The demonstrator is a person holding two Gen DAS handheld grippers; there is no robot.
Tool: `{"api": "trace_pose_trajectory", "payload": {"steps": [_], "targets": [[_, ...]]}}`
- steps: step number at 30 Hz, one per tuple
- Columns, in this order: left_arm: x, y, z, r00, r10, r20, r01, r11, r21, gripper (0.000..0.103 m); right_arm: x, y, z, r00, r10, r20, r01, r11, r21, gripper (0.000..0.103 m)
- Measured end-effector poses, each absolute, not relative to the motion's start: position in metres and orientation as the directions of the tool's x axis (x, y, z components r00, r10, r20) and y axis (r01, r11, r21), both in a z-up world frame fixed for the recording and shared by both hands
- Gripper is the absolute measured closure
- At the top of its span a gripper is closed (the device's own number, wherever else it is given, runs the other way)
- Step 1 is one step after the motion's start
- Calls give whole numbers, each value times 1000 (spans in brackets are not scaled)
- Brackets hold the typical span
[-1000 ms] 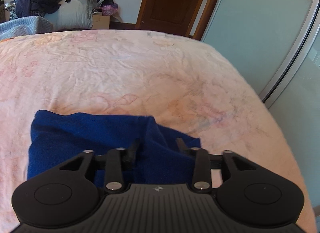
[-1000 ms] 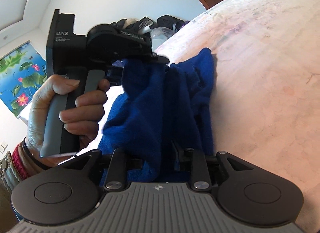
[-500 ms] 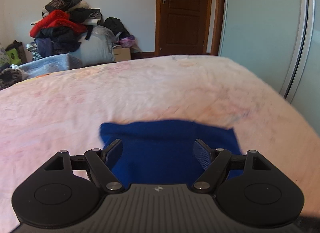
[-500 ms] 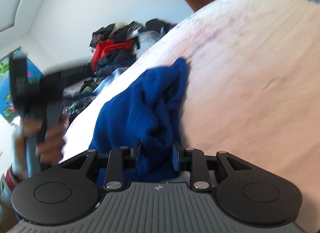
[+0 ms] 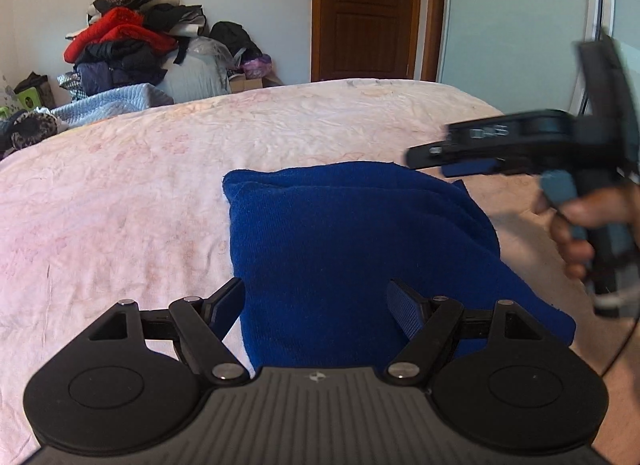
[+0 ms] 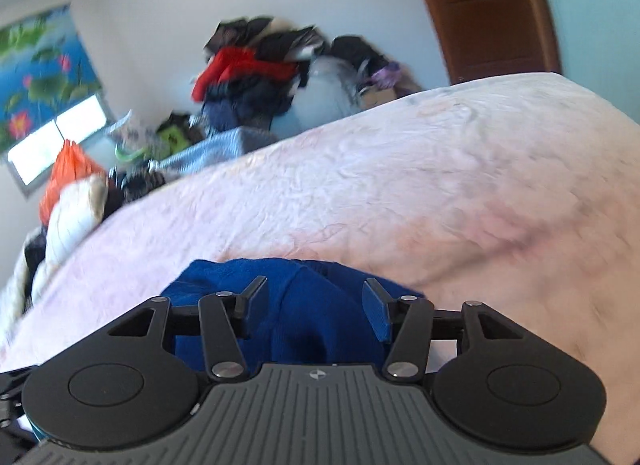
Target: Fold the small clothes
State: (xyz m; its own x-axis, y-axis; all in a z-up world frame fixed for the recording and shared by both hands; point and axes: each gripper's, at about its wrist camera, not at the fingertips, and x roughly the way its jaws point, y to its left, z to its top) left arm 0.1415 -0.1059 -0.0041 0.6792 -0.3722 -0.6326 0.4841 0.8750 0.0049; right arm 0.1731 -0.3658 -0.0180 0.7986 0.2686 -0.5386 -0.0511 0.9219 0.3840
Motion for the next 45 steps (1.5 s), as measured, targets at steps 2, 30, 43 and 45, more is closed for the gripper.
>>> {"api": "trace_pose_trajectory", "payload": {"steps": [2,30,43,45], "targets": [[137,-107,-6,681,-372,-631,492,871,18,25,188,-359,-23,761,302,-574,-90,926,368,45],[109,-101,-22,655,-355,-667,483,876,9,20,55,-309,-12,739,284,-610,-244,958,150,64],[96,-97,-23,653,-315,-689,468,883,40,20,18,-312,-34,750,176,-638,-100,983,154,54],[94,-96,-23,656,-311,-688,465,884,44,20,10,-321,-31,771,190,-608,-80,976,204,53]]}}
